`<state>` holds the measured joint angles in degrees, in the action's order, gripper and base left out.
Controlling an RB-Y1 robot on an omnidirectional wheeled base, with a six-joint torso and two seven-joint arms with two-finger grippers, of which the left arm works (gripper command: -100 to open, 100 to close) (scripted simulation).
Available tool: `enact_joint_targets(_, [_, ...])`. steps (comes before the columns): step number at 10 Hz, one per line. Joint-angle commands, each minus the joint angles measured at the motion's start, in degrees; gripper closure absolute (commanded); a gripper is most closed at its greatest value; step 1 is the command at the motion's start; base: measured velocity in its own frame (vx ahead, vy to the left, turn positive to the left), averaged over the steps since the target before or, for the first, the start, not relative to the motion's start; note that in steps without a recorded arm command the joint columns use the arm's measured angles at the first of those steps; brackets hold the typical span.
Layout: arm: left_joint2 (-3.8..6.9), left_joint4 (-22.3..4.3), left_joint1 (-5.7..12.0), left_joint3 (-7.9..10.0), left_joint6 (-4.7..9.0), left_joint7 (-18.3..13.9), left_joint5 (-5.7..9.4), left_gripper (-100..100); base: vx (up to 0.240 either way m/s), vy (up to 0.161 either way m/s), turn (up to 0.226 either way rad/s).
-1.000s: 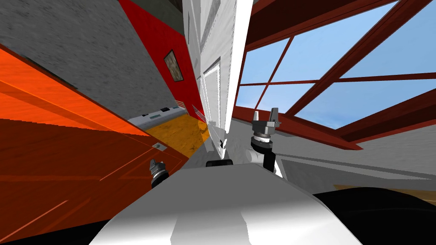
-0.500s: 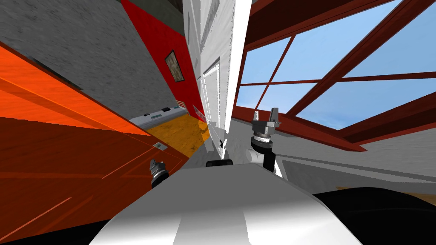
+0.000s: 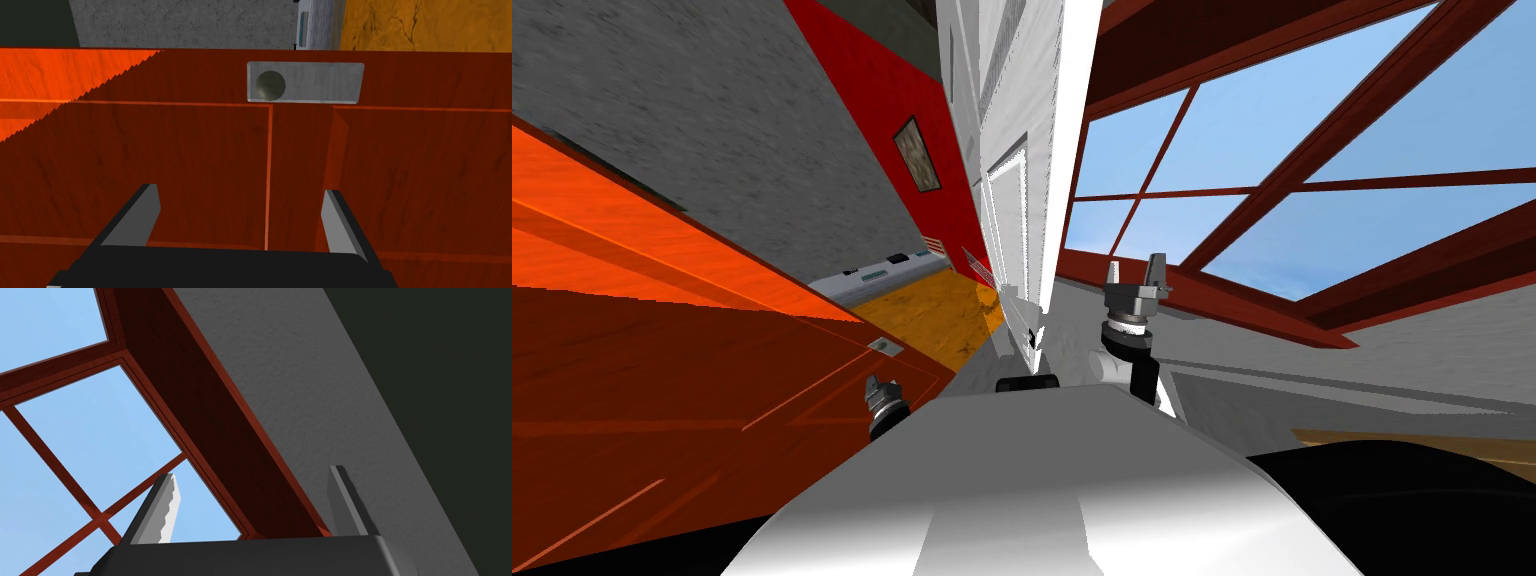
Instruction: Pull the door open
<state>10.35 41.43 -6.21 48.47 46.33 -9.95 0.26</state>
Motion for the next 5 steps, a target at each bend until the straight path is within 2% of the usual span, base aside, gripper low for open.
enact_joint_targets(1, [-0.17, -0.1, 0.04, 0.10, -0.14, 0.1, 0.15, -100, -0.008, 0.005, 0.027])
enact_joint_targets(3, [-0.17, -0.1, 0.04, 0.10, -0.14, 0.1, 0.15, -100, 0.020, -0.024, -0.037])
enact_joint_targets(5, [-0.17, -0.1, 0.04, 0.10, -0.14, 0.1, 0.15, -100, -0.009, 0.012, 0.012])
